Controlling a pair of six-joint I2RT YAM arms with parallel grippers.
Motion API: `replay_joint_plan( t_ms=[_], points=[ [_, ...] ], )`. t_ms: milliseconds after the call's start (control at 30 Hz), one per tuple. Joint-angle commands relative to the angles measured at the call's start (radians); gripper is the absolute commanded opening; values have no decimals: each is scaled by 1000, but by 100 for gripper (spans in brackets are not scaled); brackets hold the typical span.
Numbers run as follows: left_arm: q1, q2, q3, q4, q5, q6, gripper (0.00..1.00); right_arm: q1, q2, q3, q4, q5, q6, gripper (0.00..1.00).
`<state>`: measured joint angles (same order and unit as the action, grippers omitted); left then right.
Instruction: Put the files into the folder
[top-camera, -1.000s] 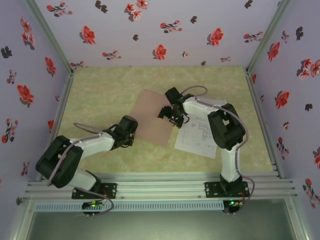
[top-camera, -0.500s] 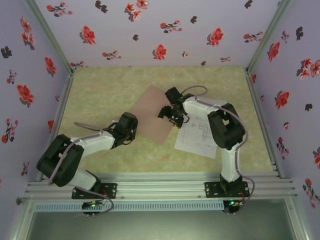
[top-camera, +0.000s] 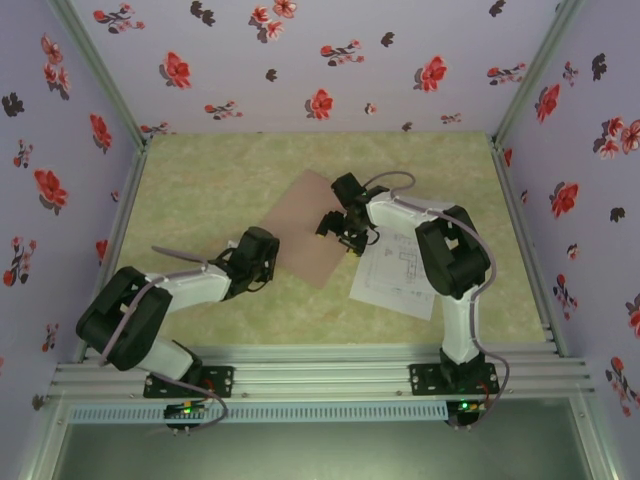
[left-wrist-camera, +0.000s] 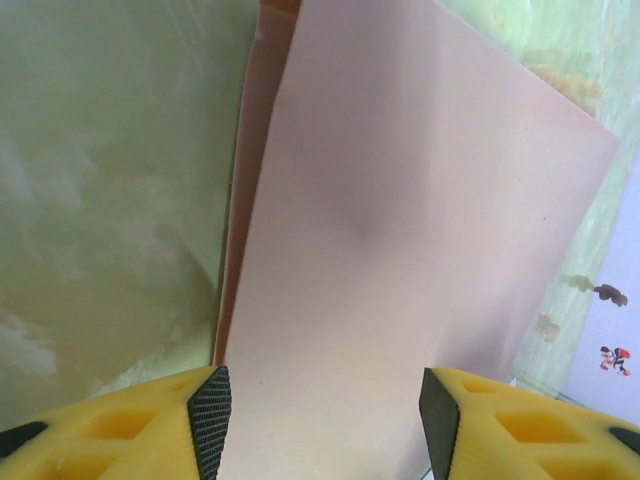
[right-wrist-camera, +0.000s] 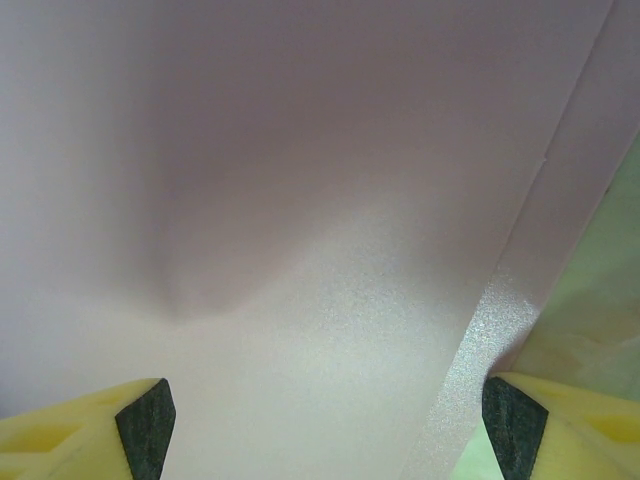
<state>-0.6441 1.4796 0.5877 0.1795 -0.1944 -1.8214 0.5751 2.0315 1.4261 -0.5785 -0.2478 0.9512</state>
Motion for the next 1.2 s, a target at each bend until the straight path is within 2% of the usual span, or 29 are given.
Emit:
replay_joint_plan(
  t_ms=[0, 67, 233, 333, 467, 633, 900, 1167],
  points=[
    [7, -27, -13, -26, 17, 39, 58, -12, 58, 0, -41, 17, -11, 84],
    [35, -38, -12, -51, 40, 80, 59, -12, 60, 4, -51, 24, -16, 84],
    [172, -48, 66, -259, 155, 306, 71, -13, 73, 26, -71, 31, -31, 84],
    [254, -44, 65, -227, 220, 403, 74, -12, 82, 41, -75, 27, -34, 84],
    [324, 39, 84, -84, 375, 489, 71, -14, 88, 43, -75, 25, -37, 84],
    [330, 85, 109, -32, 454, 516, 66, -14, 92, 42, -72, 24, -37, 84],
    [331, 90, 114, -44, 434, 528, 58, -14, 92, 42, -68, 20, -34, 84],
    [331, 102, 114, -55, 421, 544, 55, -14, 94, 42, -66, 18, -34, 84]
  ],
)
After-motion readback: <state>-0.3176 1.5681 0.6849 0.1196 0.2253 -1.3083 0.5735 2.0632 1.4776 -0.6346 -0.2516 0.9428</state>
